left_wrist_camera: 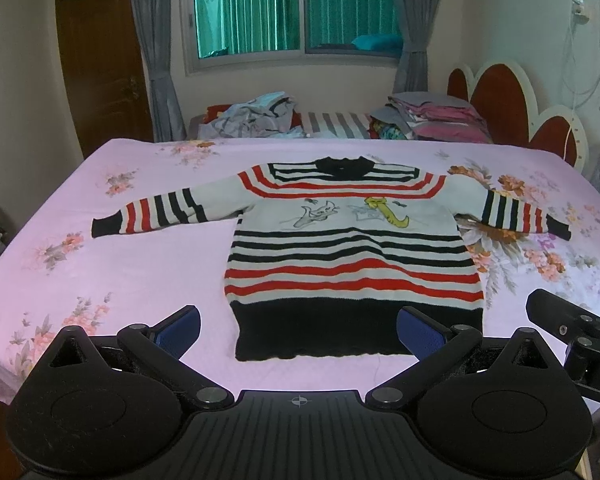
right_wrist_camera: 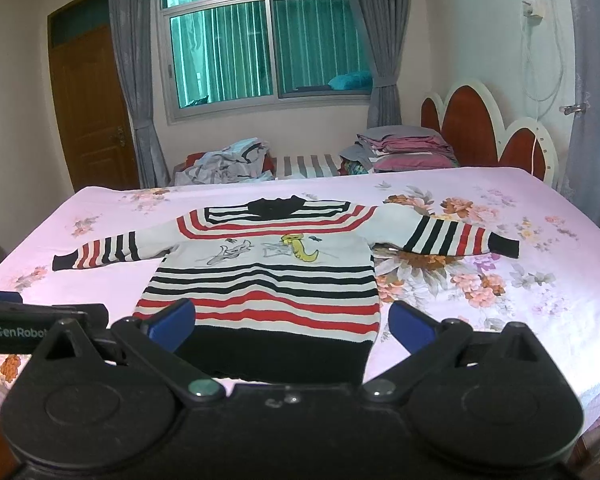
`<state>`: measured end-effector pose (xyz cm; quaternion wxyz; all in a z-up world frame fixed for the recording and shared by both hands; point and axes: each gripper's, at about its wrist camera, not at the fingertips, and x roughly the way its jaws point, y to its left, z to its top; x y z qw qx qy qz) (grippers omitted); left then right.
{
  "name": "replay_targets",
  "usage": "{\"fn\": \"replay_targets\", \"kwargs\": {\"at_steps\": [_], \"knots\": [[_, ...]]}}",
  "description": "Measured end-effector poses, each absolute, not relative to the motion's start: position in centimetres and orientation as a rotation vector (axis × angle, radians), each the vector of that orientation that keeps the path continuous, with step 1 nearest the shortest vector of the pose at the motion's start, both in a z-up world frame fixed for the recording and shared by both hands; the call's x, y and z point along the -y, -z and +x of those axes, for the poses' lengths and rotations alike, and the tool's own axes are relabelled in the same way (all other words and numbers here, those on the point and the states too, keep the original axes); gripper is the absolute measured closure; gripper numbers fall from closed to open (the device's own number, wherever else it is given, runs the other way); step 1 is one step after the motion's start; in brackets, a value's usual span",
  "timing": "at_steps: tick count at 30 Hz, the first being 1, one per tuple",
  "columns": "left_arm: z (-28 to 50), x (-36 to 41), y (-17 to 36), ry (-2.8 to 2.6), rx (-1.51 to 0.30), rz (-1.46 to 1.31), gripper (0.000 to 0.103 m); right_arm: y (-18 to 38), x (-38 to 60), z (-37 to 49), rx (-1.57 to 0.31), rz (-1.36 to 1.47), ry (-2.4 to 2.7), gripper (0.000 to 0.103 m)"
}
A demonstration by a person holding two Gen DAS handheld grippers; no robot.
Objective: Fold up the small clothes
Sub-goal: 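Move both tools toward the striped sweater lying flat on the bed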
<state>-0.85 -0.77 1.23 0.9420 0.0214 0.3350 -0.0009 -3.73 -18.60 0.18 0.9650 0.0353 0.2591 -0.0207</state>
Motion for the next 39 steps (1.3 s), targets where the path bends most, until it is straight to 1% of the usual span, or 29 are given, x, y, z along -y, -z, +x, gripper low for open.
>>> {"fn": "replay_targets", "kwargs": {"at_steps": [39], "knots": [[-0.87,0.10,-1.08,-0.001,-0.693,0.029,0.000,-0.01,18.85,-3.73,-0.526,0.070,0.045,0.000]]}}
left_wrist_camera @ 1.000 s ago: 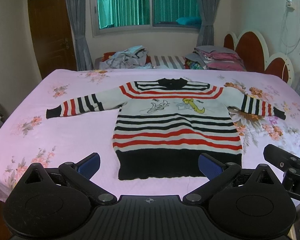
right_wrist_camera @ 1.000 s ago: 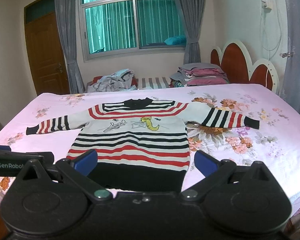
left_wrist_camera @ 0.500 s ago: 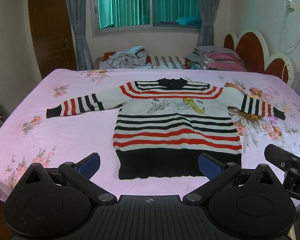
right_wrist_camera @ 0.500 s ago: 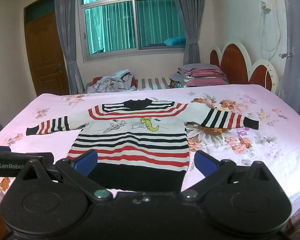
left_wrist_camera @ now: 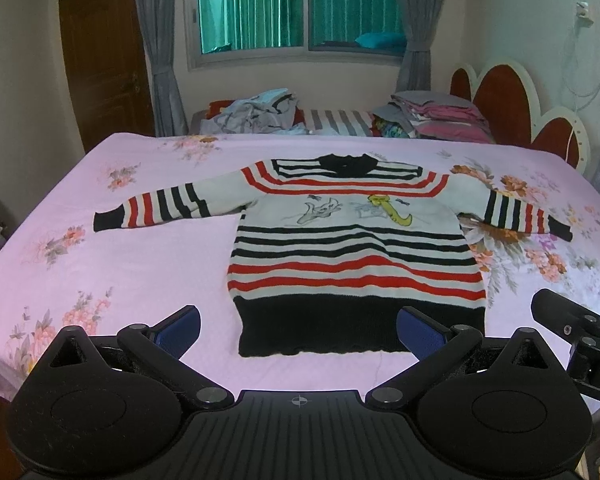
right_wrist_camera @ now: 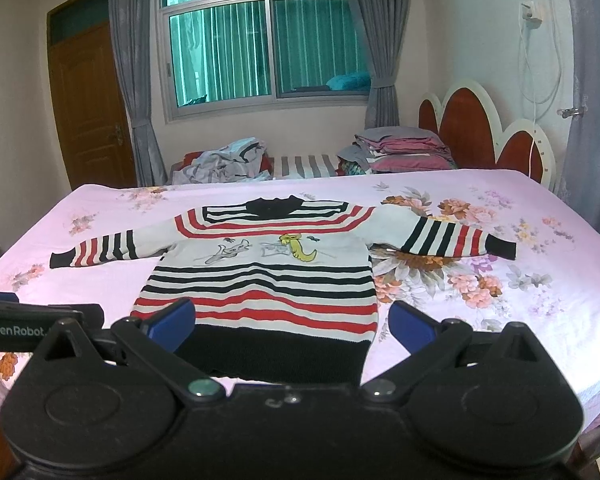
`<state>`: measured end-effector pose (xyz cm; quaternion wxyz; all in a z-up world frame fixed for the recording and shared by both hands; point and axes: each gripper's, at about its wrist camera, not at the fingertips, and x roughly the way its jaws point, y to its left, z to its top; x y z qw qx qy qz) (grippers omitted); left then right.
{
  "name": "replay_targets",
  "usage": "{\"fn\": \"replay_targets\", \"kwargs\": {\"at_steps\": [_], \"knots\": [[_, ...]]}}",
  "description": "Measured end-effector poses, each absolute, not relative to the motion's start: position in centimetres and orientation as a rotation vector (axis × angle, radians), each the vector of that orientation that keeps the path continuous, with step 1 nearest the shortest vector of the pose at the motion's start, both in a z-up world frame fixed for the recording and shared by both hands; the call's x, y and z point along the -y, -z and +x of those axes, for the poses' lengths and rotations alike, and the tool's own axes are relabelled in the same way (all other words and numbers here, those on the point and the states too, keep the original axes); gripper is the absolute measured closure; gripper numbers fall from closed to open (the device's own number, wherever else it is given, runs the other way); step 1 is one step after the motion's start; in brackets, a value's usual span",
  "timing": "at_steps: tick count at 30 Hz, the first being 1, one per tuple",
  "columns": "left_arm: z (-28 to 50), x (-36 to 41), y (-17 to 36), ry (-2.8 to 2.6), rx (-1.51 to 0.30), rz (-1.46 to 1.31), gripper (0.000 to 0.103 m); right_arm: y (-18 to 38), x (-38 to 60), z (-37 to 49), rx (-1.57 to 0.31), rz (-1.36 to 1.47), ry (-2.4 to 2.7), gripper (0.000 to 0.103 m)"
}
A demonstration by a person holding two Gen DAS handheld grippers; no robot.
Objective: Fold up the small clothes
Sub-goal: 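Move both tools toward the striped sweater lying flat on the bed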
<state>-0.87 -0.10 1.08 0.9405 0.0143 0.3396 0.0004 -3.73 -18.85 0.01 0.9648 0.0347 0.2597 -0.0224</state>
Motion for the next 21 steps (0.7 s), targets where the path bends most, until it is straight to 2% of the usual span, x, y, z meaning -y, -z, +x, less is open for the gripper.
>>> {"fn": "replay_targets", "kwargs": {"at_steps": [21], "knots": [[0.9,-0.4,-0.3,-0.016,-0.723,0.031,0.000,0.6,19.0,-2.7,-0.550,0.072,0.066,0.000]]}}
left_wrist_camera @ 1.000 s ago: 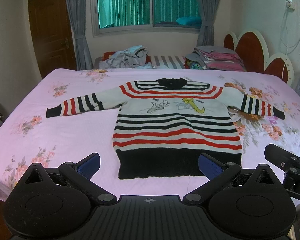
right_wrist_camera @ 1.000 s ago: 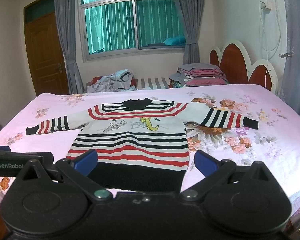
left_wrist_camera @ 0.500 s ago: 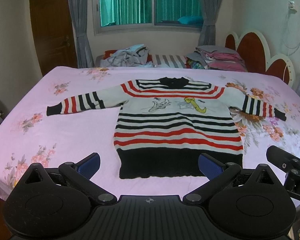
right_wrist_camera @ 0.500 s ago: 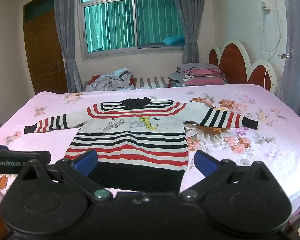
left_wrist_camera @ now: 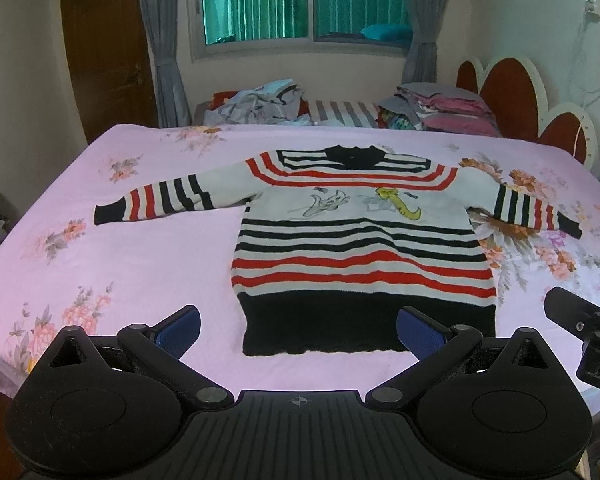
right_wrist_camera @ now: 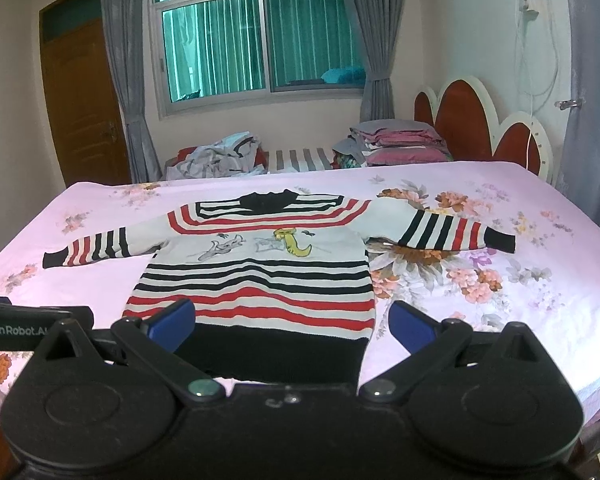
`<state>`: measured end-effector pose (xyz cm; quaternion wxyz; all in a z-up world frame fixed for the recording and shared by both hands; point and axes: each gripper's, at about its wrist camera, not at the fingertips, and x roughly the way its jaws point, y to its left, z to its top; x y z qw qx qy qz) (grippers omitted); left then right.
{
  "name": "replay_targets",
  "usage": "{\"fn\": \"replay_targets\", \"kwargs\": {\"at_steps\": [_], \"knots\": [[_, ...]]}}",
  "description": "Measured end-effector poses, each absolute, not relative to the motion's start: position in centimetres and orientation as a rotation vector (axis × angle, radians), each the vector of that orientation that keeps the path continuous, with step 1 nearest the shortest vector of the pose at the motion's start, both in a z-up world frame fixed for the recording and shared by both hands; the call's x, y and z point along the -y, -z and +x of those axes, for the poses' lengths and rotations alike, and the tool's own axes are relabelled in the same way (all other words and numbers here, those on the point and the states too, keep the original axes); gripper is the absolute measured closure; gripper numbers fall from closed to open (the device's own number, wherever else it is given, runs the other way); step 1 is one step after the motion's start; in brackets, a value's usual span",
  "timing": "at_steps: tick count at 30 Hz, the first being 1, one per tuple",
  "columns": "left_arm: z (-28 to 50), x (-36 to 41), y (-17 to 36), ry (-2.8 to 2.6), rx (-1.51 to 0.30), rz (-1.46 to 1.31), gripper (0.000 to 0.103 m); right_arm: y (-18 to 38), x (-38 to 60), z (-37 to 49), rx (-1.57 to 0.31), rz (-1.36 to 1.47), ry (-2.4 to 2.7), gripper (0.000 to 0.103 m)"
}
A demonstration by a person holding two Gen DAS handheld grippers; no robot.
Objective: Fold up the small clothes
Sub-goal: 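Move both tools toward the striped sweater lying flat on the bed, then grasp the black cuff of a striped sleeve with the right tool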
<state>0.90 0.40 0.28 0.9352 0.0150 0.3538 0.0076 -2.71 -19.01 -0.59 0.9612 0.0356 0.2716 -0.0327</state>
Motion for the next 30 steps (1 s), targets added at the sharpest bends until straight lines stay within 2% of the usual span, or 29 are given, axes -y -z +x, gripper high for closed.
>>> {"fn": "replay_targets", "kwargs": {"at_steps": [16,30], "knots": [[5.9,-1.4,1.3,-0.047,-0.773,0.025,0.000,1.9,18.4,1.7,-0.594,0.068,0.094,0.000],[15.6,-3.0,3.8,-0.038,-0.815,0.050,0.000,4.2,18.2,9.6,-0.639,0.086,0.158,0.000]]}}
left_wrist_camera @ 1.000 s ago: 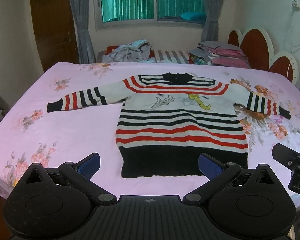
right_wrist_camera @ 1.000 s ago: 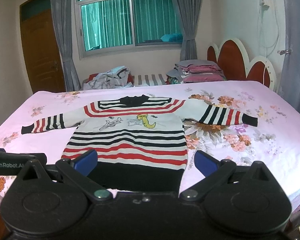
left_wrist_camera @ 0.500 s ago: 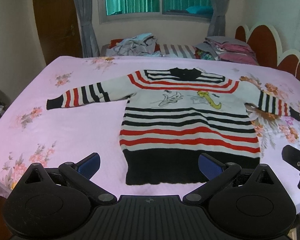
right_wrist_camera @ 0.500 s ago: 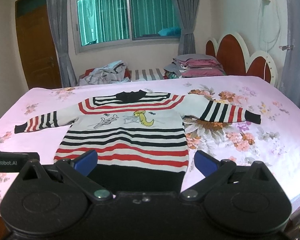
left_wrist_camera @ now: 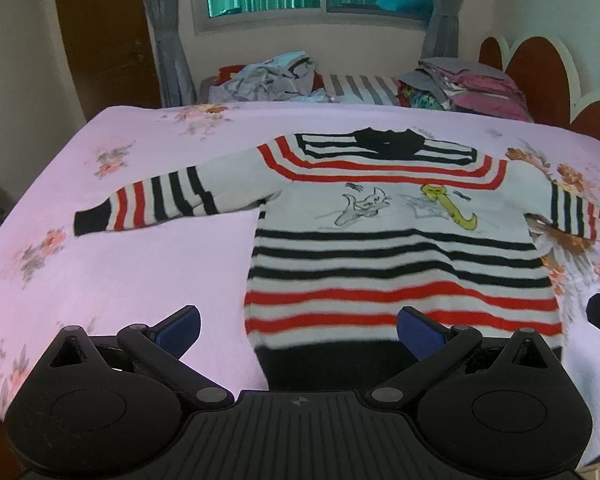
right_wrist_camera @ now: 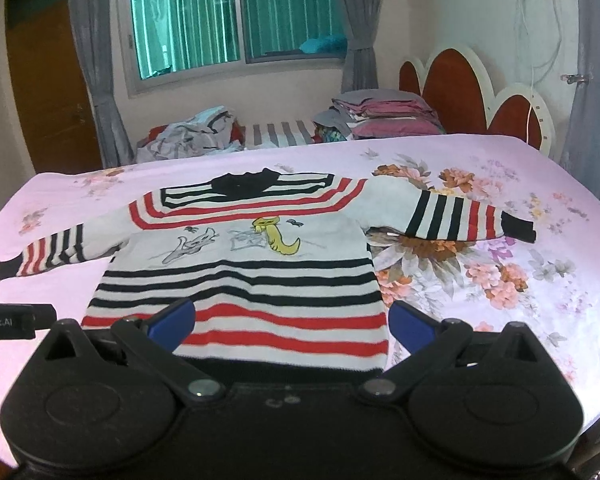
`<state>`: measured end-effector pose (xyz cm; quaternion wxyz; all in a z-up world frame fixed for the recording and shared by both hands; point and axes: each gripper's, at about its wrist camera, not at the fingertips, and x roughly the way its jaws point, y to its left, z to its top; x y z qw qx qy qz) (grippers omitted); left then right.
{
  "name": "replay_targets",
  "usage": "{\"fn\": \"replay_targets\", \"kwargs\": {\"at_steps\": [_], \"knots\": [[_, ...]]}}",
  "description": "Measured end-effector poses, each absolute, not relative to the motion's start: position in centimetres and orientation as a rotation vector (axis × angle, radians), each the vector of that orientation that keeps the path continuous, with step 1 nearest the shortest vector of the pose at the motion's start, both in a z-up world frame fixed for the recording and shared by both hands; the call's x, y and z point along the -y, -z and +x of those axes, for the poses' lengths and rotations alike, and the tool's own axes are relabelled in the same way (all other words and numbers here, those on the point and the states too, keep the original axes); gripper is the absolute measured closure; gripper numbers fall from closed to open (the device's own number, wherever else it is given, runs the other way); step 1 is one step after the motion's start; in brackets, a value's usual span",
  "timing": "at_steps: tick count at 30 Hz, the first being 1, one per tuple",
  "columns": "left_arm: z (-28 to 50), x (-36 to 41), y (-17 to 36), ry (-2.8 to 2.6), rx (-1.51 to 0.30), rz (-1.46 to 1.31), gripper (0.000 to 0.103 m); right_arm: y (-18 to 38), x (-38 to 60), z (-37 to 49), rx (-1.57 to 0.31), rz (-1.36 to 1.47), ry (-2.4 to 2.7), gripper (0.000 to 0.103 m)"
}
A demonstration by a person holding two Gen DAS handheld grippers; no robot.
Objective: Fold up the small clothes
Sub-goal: 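Grasp the black cuff of a striped sleeve with the right tool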
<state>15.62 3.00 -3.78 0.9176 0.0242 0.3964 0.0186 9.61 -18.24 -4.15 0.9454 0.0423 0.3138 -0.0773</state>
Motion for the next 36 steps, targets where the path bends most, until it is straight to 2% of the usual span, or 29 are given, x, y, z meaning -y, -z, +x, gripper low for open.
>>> {"fn": "replay_targets", "kwargs": {"at_steps": [14,26,30,36], "knots": [[27.7,-4.9,6.6,0.010,-0.857,0.060,0.000,5.3,18.2,18.0,-0.617,0.103,0.312,0.000],[34.3,-2.7,9.8,0.028,-0.888,0.007,0.000,7.3,25.0,22.6,-0.625,0.098,0.392,0.001],[35.9,-0.5,10.8,0.017,-0.882,-0.009,0.000,8.7,29.9,24.7,-0.650,0.135,0.393,0.013],[38.3,3.6,12.3,-0.016,-0.884,0.031,0.000,10.4,37.1,27.1,-0.696,0.140,0.462,0.014]]}}
